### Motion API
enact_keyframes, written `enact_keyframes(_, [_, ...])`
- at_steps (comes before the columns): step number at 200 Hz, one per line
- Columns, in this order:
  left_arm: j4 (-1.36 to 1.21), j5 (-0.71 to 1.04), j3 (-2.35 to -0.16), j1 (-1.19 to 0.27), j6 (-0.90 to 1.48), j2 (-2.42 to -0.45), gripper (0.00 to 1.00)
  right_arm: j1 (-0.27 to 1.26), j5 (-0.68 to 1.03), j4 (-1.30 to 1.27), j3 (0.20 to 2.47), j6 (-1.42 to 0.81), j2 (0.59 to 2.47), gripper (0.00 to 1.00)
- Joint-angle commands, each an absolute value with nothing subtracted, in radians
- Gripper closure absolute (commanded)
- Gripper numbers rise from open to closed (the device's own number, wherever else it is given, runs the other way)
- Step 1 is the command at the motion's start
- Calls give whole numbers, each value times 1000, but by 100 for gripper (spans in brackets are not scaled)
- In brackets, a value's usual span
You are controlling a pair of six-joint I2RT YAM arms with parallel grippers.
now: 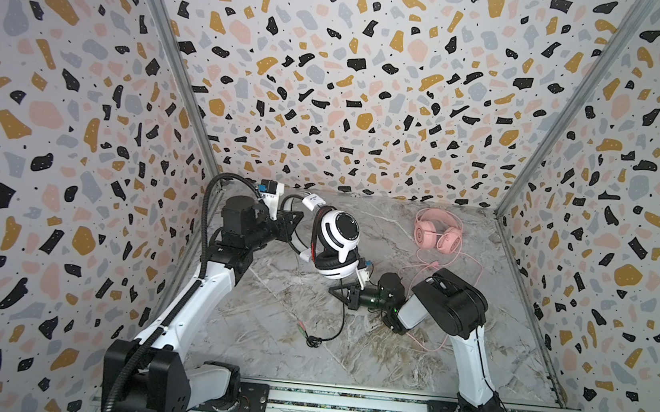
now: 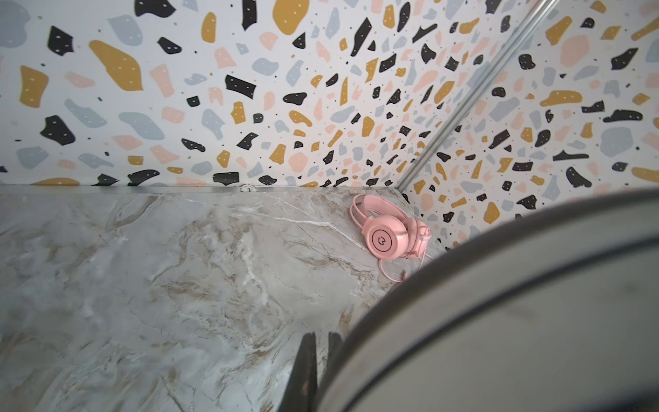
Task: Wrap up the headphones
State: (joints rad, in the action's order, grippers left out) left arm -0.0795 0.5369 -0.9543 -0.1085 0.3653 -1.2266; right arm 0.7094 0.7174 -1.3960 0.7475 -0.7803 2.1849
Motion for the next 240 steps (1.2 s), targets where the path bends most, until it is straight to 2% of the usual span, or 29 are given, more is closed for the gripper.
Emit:
enact_keyframes(1, [-164, 542, -967, -91, 477, -1240, 100, 731, 667, -1454, 689, -799, 2089, 98])
enact_keyframes(36, [-145, 493, -976, -79, 518, -1265, 100, 773, 598, -1337, 624, -745, 1985, 97])
enact_keyframes(56, [-188, 468, -950, -72, 570, -1258, 100, 808, 546, -1171, 628, -683, 1928, 95])
enact_keyframes(92, [-215, 359, -914, -68, 632, -1235, 100, 884, 416, -827, 735, -510, 1826, 94])
enact_keyframes(124, [-210, 216, -887, -59, 708, -1191, 100, 980, 307, -533, 909, -339, 1840, 92])
enact_keyframes(169, [-119, -21, -879, -52, 737, -1151, 100, 1069, 270, -444, 970, -269, 1858, 91])
enact_keyframes(207, [-37, -181, -893, -52, 730, -1135, 100, 1102, 201, -323, 1002, -189, 1778, 91])
enact_keyframes(240, [10, -252, -907, -52, 695, -1140, 100, 1105, 65, -215, 1026, -107, 1666, 91])
